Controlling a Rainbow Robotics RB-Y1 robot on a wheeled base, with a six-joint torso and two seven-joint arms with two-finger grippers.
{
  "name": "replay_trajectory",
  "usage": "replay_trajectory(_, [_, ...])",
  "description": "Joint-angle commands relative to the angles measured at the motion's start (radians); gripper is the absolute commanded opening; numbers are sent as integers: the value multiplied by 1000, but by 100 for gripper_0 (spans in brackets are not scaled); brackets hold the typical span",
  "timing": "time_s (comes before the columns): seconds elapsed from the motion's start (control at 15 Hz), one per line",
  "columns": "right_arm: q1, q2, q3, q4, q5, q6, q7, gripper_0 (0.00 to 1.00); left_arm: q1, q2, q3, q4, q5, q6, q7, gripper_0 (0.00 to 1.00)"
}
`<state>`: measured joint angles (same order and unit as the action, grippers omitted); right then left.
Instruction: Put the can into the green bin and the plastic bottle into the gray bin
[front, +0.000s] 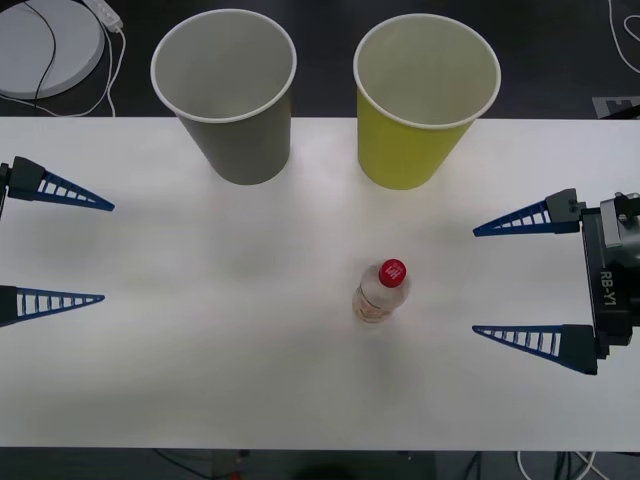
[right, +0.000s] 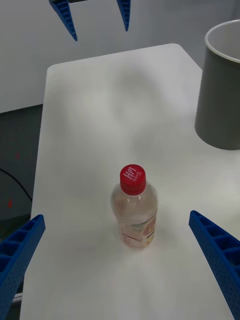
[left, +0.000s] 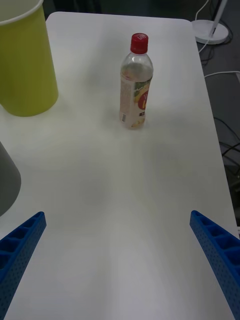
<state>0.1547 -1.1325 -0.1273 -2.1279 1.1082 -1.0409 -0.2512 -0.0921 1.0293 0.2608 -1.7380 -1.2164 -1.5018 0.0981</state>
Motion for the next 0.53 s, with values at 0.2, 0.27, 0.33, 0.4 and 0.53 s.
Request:
replay_trajectory(0.2, [103,-6,8,43,-73,99,170,100,0,0,0,0,0,0,0,100])
replay_trajectory(0.27, [115,-6,17,71,-108,101,210,100,0,0,0,0,0,0,0,100])
replay_trajectory(0.33, [118,-6,35,103,-145,101,256,100,0,0,0,0,0,0,0,100])
replay_trajectory(0.4, [118,-6,63,152,-200,99,331,100,0,0,0,0,0,0,0,100])
replay_trajectory(0.53, [117,-6,103,215,-271,99,440,100,0,0,0,0,0,0,0,100])
